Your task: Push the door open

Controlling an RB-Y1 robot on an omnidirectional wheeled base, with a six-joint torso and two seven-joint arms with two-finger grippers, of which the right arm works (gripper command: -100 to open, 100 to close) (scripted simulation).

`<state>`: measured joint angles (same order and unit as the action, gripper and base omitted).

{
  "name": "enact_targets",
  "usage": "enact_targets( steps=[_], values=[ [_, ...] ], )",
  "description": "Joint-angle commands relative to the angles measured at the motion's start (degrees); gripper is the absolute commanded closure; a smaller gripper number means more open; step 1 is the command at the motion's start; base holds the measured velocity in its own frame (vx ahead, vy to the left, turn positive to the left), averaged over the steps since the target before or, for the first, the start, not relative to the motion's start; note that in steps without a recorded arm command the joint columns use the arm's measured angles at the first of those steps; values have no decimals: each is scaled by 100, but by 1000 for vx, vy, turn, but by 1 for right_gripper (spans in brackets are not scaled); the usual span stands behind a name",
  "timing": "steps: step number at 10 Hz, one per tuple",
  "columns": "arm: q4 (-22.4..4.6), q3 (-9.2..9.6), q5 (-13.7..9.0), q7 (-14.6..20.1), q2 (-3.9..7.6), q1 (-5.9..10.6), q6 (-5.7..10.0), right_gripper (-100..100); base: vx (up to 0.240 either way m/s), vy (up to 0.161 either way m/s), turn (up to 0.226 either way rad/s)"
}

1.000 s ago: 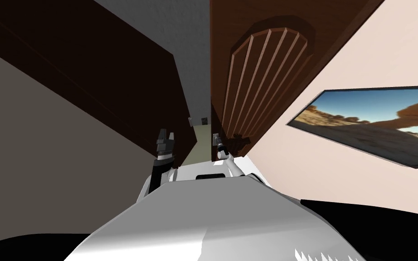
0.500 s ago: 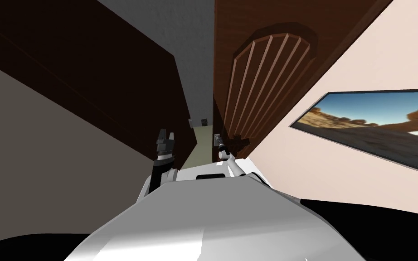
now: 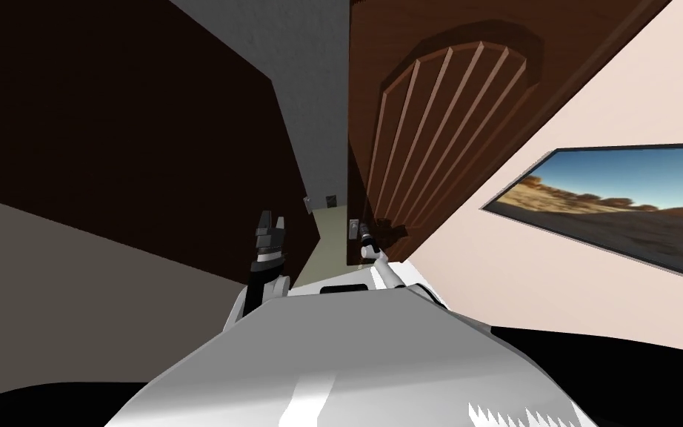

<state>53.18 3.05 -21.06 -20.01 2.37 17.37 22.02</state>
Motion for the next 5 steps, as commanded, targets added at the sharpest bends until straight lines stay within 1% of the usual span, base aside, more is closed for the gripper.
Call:
enact_targets(
  steps=[1,3,5],
  values=[
    [14,13,-15,13,21,-13,-5,-100,-13,50,-37],
    [27,24,-29,25,16,-25,-9,-100,-193,19,-3],
    [46,41,-49,42,-25,-43,-15,-100,-201,63,-18]
  ],
)
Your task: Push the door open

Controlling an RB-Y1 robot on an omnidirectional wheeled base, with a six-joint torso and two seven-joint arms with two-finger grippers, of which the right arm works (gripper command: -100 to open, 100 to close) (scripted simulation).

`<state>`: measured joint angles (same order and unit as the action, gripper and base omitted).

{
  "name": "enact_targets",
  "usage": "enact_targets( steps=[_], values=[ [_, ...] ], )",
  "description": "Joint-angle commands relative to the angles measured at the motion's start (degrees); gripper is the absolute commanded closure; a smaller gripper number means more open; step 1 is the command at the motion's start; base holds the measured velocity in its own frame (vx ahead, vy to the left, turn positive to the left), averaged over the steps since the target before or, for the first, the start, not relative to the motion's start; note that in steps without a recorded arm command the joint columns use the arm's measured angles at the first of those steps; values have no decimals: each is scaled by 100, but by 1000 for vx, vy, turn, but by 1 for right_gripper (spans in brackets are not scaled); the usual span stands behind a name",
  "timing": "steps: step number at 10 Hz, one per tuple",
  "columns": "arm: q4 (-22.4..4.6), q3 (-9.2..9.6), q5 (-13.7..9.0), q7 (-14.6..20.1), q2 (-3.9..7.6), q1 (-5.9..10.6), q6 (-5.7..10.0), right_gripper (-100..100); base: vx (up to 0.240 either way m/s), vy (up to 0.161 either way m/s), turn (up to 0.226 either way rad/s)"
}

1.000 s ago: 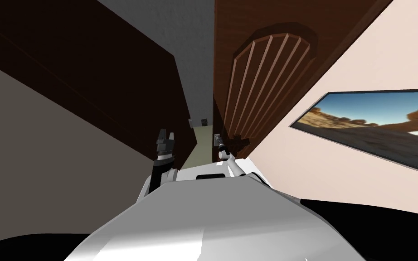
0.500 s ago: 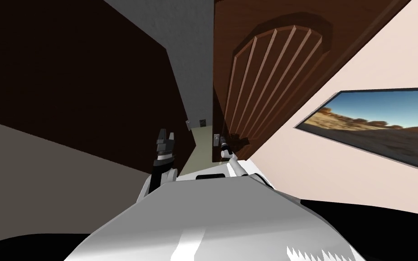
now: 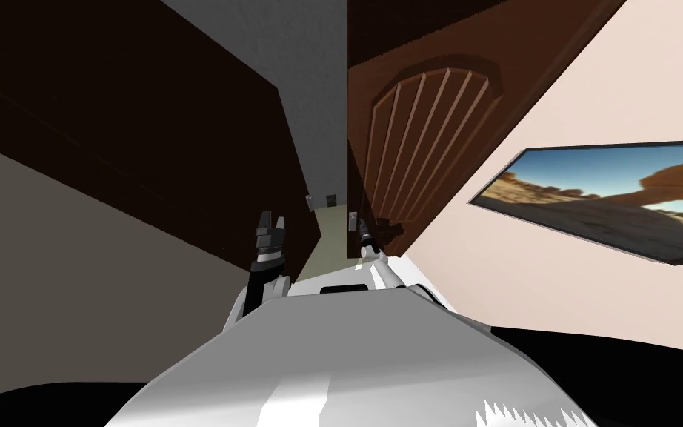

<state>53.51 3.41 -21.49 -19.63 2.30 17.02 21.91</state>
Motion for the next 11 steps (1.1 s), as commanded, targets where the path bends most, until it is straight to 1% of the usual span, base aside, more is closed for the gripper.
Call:
enact_targets(
  steps=[1,2,4,5,6,9,11],
  values=[
    [22,13,-16,12,-54,-17,-7,-100,-220,45,-22],
    [31,22,-26,21,-98,-26,-10,-100,-207,37,-12],
    [52,40,-48,40,-238,-45,-16,-100,-203,32,-18],
    [126,31,-41,22,-195,-79,-56,-100,-86,14,-5],
    [107,16,-38,30,-91,-78,-36,-100,81,27,35],
    [78,-6,-33,37,-17,-72,0,-100,184,20,19],
    [51,-27,-28,44,-3,-66,31,-100,196,-5,25]
  ],
)
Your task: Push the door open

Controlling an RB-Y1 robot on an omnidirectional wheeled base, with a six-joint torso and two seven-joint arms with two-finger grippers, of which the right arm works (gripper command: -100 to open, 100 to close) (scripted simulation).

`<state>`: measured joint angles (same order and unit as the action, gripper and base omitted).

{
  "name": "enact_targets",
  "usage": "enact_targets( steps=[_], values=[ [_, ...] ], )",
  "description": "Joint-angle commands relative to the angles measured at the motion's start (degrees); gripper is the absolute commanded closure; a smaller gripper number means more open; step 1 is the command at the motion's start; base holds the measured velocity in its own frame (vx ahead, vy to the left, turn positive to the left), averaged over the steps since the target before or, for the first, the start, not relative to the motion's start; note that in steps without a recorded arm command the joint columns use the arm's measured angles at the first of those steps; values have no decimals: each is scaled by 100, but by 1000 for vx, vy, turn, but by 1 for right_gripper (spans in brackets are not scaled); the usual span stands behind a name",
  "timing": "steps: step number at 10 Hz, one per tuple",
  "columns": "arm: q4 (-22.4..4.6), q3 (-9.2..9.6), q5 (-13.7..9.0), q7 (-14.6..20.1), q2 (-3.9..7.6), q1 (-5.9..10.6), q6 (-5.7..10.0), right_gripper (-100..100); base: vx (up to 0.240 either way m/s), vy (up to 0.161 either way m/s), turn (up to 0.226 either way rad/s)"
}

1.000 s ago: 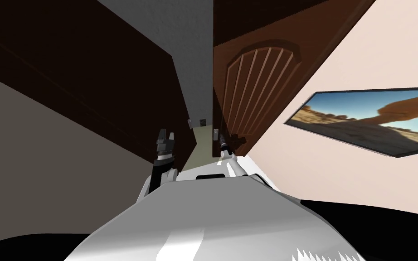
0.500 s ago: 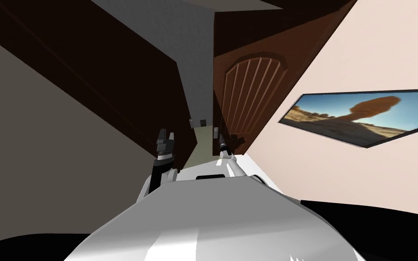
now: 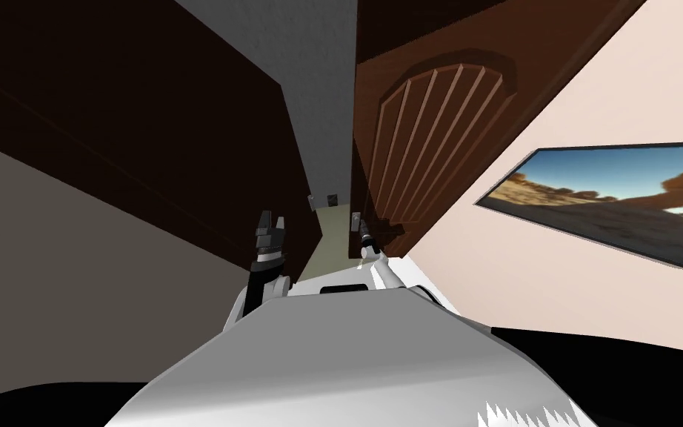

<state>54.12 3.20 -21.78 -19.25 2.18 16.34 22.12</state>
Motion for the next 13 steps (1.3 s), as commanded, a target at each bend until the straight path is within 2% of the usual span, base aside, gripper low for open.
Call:
enact_targets(
  steps=[1,3,5,6,7,12,13],
  values=[
    [-22,-15,3,10,-2,6,26,-100,194,14,22],
    [-45,-33,7,16,-53,11,54,-100,177,34,24],
    [-68,-50,11,21,-153,16,81,-100,177,-6,24],
    [-93,-40,10,27,-123,25,92,-100,82,3,6],
    [-93,-40,10,27,-123,25,92,100,-11,-1,-7],
    [-93,-40,10,27,-123,25,92,100,-16,0,1],
    [-140,-94,-32,-33,-87,47,113,100,127,30,-41]
  ],
)
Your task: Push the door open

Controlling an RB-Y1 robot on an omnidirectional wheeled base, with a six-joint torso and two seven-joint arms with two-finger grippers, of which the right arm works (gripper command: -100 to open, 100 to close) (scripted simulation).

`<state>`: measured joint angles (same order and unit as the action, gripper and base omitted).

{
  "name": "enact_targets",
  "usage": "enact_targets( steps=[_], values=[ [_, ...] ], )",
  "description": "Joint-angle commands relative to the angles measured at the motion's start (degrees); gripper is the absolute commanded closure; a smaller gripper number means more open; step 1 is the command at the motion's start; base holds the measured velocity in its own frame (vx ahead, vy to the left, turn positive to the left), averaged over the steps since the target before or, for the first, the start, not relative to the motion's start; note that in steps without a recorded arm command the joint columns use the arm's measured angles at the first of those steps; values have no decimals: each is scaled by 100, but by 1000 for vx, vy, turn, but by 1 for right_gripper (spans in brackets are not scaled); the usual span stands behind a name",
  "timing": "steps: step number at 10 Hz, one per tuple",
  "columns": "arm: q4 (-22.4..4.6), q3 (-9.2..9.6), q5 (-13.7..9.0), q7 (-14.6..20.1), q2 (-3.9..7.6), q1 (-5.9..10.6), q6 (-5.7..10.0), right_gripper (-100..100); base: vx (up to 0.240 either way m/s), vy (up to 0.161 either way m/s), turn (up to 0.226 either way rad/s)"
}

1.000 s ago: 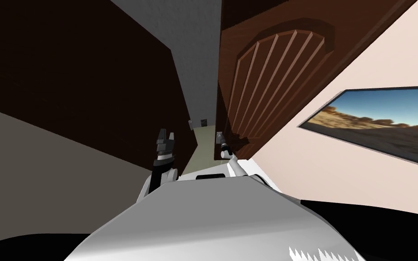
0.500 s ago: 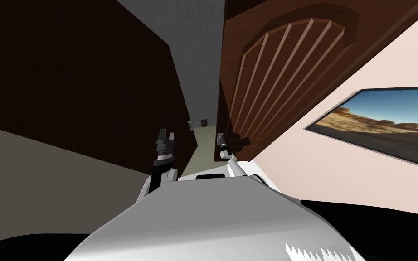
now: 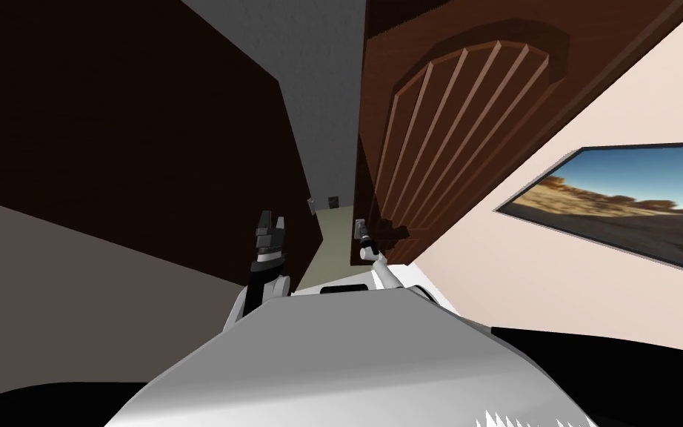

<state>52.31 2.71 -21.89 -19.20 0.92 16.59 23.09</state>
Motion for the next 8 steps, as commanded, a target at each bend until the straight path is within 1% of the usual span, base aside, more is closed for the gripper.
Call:
enact_targets(
  steps=[1,5,6,8],
  values=[
    [31,-60,-32,-54,48,31,23,100,162,29,-51],
    [-82,-226,-156,-229,119,121,106,100,174,25,-44],
    [-82,-226,-156,-229,119,121,106,100,128,47,-21],
    [-190,-385,-275,-398,155,207,185,100,162,68,-110]
  ],
)
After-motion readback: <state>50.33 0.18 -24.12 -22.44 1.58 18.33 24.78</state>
